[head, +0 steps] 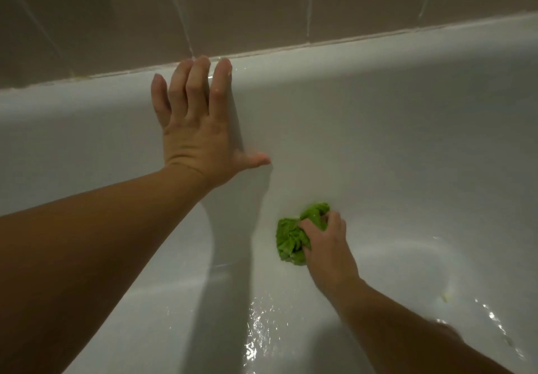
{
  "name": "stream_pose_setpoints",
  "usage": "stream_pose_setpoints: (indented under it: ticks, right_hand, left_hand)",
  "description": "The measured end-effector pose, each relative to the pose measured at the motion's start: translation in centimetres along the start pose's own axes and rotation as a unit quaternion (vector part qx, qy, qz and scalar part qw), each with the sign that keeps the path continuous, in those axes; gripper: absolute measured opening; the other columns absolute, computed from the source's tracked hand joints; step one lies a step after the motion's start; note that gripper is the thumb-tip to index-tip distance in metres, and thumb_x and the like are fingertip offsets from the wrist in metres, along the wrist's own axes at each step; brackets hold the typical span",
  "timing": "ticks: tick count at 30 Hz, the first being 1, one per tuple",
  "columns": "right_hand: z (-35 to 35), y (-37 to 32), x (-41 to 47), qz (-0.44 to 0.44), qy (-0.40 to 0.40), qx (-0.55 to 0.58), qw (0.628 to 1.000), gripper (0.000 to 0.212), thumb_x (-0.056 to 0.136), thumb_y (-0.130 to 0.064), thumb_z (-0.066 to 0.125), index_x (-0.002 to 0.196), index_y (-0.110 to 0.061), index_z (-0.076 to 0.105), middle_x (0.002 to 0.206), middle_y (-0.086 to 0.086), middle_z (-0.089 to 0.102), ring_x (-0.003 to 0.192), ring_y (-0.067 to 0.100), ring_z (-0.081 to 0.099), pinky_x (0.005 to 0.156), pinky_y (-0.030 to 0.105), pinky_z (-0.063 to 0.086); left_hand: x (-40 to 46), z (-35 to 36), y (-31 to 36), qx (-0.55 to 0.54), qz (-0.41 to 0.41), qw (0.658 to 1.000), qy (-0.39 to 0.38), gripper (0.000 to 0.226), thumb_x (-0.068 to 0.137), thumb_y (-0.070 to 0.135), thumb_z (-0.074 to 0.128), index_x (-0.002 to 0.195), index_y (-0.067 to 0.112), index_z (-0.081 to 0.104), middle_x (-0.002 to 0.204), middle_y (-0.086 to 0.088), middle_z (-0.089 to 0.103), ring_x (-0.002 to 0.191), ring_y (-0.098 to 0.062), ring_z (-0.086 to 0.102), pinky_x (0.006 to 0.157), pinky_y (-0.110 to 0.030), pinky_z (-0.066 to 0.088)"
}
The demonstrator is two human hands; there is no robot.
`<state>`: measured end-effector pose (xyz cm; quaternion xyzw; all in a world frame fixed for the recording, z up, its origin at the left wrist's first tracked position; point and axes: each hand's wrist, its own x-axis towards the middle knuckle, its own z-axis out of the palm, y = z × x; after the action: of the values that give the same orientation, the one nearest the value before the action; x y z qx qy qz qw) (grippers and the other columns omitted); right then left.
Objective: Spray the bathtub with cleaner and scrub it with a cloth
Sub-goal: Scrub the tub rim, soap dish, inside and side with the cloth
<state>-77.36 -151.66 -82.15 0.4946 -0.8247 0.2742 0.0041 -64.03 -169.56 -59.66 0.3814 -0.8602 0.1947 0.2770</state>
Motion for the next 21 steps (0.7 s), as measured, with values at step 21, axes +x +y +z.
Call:
stream_pose_setpoints:
  ticks: [21]
  right_hand:
    - [-5.8, 1.3, 4.0, 0.022, 0.053, 0.054, 0.997, 0.055, 0.075, -0.001, 0.078, 0.114, -0.033, 0.056, 0.13, 0.007, 0.031, 0.12, 0.033, 0.041, 0.096, 0.05, 0.053]
  left_hand:
    - [1.1, -0.5, 3.0, -0.036, 0.006, 0.999, -0.012, 0.149, 0.044, 0.089, 0.076, 0.16, 0.02, 0.014, 0.154, -0.01, 0.018, 0.149, -0.032, 0.014, 0.124, -0.057, 0.0]
